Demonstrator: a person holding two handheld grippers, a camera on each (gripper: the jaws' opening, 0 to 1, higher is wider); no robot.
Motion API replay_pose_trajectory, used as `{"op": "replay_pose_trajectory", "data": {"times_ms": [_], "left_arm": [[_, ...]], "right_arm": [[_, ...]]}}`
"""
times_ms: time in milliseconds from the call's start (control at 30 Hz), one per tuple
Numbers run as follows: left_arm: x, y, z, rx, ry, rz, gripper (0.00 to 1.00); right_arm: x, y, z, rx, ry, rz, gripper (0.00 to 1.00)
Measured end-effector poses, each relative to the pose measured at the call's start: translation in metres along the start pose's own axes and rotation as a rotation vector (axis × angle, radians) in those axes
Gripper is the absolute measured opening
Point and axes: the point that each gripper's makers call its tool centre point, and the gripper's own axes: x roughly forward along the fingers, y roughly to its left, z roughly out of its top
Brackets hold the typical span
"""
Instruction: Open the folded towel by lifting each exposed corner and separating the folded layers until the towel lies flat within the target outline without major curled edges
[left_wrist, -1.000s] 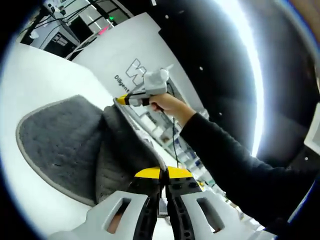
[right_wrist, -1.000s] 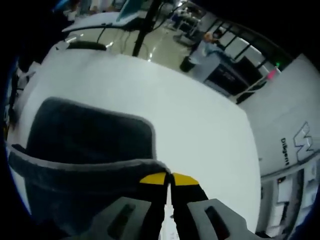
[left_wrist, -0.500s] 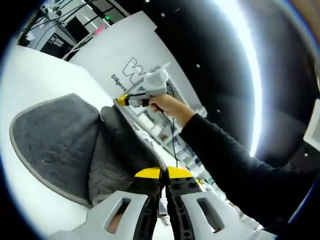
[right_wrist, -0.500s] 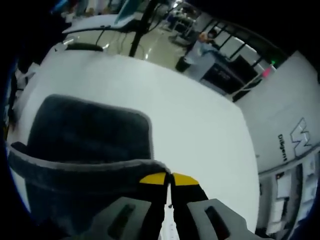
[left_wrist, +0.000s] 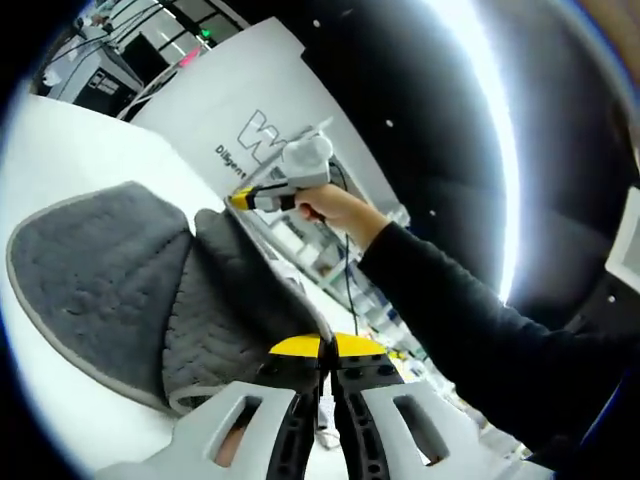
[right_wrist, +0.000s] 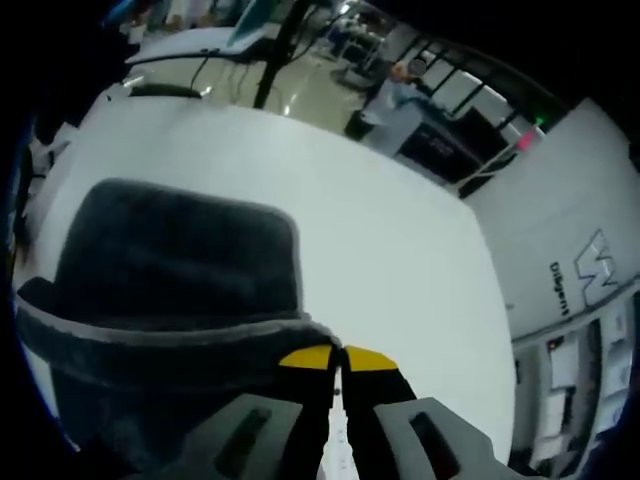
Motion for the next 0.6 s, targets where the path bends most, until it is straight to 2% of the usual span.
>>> {"op": "replay_pose_trajectory", "data": {"times_ms": [300,367,600], "left_arm": [[0.007,-0.009,-0.010,0.007,0.014,-0.010,0.01],[0.009,-0.010,-0.011,0.011,0.017,-0.012,0.01],[0.017,-0.018,-0.021,0.021,0.032,-0.026,0.01]], "right_arm": [[-0.005,-0.001,-0.015,0.009,0.006,-0.007,0.00],[-0.005,-0.007,-0.017,0.012,0.007,-0.011,0.00],[-0.014,-0.011,-0.037,0.023,0.012,-0.025,0.00]]}}
